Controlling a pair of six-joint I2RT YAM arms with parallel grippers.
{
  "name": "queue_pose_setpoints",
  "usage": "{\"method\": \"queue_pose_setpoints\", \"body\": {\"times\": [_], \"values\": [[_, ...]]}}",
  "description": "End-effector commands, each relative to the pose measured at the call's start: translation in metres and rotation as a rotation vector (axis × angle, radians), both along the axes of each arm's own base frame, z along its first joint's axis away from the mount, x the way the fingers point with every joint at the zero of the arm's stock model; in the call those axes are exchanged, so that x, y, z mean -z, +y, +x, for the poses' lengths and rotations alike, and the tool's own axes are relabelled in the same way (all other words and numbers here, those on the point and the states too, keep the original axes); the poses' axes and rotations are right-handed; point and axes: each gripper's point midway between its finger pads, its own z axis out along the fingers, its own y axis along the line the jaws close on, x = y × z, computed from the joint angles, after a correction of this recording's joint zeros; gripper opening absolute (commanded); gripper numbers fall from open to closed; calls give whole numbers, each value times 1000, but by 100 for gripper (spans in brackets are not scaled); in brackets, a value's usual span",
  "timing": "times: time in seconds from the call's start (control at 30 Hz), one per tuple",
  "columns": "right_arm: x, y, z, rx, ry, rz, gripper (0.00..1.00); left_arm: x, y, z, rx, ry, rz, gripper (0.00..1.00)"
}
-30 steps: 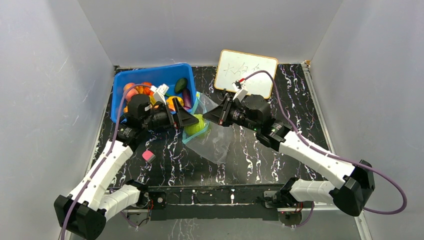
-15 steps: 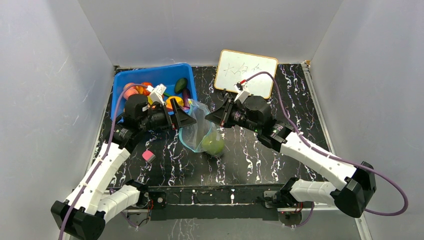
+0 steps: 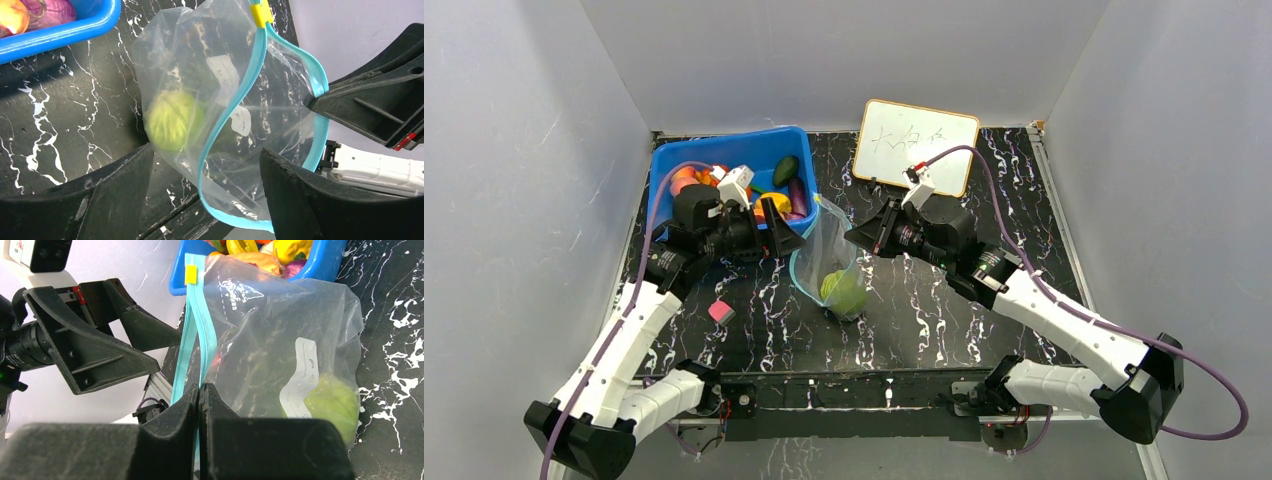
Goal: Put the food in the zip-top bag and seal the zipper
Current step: Place the zipper food storage bag at the center of the board.
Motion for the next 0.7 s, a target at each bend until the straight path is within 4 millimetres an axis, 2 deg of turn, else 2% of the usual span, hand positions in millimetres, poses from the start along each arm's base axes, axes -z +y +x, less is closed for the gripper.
{"method": "queue_pose_setpoints", "body": {"times": [0.0,0.1,0.27,0.43,0.53,0.67], "values": [[-28,1,0,1,-73,57,0,3,-7,1,53,-29,-11,69],[-27,0,-1,1,-68,54,0,7,-12,6,66,-25,-23,55],[-24,-5,-1,20,-64,42,0,8,-21,11,90,-23,-58,45],[-21,-12,1,49,-66,8,0,-1,-32,11,129,-33,-127,12],[-14,-29,9,124,-73,-82,0,-20,-42,11,158,-48,-216,0],[-11,-69,17,284,-96,-209,0,-50,-60,11,206,-60,-397,0]]}}
